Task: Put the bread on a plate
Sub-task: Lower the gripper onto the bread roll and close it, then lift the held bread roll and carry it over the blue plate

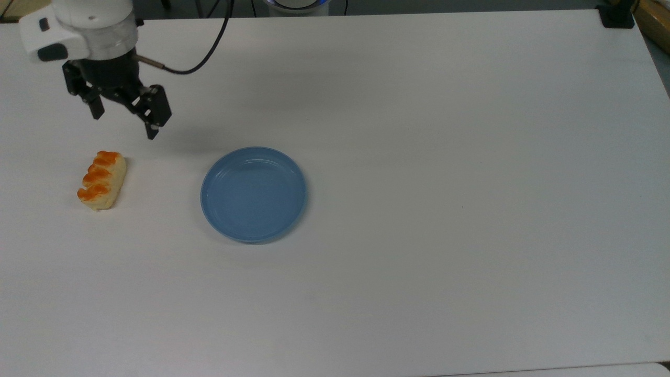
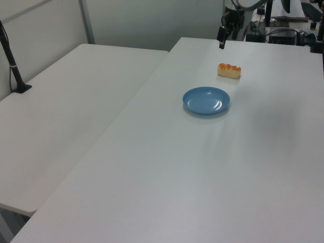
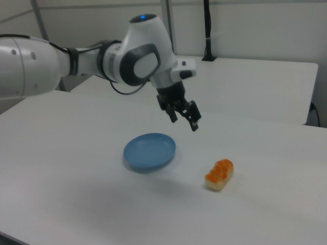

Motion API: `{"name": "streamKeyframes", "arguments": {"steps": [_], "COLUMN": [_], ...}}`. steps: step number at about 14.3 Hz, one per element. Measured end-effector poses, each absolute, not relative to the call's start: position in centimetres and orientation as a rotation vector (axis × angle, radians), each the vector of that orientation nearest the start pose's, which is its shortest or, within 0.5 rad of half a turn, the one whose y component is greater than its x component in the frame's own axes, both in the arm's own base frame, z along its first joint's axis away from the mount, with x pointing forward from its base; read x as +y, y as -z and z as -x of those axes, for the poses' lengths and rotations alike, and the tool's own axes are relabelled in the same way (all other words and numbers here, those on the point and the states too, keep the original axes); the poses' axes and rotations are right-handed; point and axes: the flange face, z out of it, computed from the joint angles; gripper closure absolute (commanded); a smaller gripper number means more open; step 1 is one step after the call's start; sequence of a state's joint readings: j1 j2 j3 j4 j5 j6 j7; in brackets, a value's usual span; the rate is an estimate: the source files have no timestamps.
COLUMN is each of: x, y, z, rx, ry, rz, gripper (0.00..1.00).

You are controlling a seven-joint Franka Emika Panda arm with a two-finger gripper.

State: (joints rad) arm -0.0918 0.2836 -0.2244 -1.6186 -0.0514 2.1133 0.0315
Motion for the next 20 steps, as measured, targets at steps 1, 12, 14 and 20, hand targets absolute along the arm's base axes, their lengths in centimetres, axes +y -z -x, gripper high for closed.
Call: {"name": "streamKeyframes", "arguments": {"steps": [1, 12, 14, 20], "x": [-20.5, -27.5, -28.5, -29.3], "y": [-47.2, -37.0, -35.3, -31.2], "z": [-63.9, -64.0, -63.7, -64.0], "rx": [0.523, 0.546, 0.529, 0.495], "ry": [0.345, 0.246, 0.198, 0.194], "rz": [3.226, 3.285, 3.294, 3.313], "gripper": [0.00, 0.00, 0.00, 0.46]}}
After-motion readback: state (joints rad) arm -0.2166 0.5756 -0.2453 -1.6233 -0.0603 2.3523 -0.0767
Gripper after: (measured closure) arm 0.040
